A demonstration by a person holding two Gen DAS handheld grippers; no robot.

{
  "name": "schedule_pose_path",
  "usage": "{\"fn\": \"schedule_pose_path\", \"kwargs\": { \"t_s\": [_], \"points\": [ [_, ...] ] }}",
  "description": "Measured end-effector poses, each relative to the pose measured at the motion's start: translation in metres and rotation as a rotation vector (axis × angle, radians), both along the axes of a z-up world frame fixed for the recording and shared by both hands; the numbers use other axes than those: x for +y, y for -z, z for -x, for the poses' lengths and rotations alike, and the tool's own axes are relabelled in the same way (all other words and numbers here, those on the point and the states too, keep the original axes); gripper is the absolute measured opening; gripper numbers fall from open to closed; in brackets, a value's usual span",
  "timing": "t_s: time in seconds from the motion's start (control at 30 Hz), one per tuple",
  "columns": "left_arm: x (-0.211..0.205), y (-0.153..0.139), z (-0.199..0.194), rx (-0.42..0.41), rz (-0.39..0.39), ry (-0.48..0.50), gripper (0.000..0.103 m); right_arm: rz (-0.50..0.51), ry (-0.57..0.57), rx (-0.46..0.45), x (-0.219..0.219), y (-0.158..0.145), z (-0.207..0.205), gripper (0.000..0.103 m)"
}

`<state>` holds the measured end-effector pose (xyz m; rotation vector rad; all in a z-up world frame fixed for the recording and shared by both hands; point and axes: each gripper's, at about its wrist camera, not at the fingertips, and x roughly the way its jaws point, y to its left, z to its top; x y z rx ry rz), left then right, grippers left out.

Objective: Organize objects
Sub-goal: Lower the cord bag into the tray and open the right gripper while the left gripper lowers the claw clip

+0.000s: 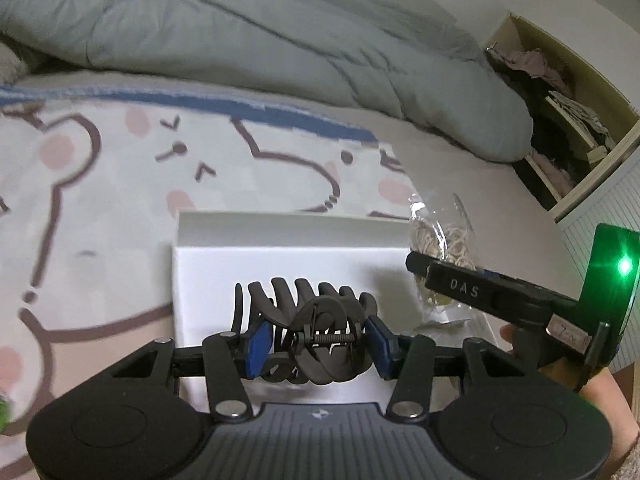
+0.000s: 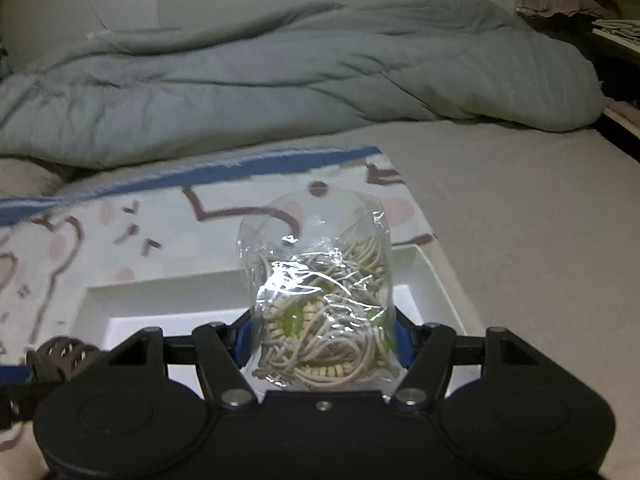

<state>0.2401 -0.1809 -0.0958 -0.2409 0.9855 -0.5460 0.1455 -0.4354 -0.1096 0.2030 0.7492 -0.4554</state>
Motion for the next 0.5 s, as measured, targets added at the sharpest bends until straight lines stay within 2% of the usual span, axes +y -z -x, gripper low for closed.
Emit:
{"fn": "schedule_pose_path", "kwargs": {
  "t_s": [0.1, 0.13, 0.17, 0.5],
  "points": [
    [-0.006, 0.012, -0.004, 0.030, 0.011, -0.005, 0.051, 0.018, 0.028, 0.020, -0.009, 0.007, -0.001, 0.071],
    [-0.006, 0.015, -0.004, 0.036, 0.009, -0.007, 0.051, 0.011, 0.044, 0.026, -0.013, 0.009, -0.001, 0.084],
    [-0.006, 0.018, -0.005, 0.042, 0.004, -0.011, 0.051, -0.001, 0.064, 0.030, -0.016, 0.011, -0.001, 0.092],
    [-0.011, 0.039, -0.005, 0.129, 0.019, -0.059, 0.051, -0.075, 0.104, -0.009, -0.030, 0.007, 0.018, 0.090]
  ]
}}
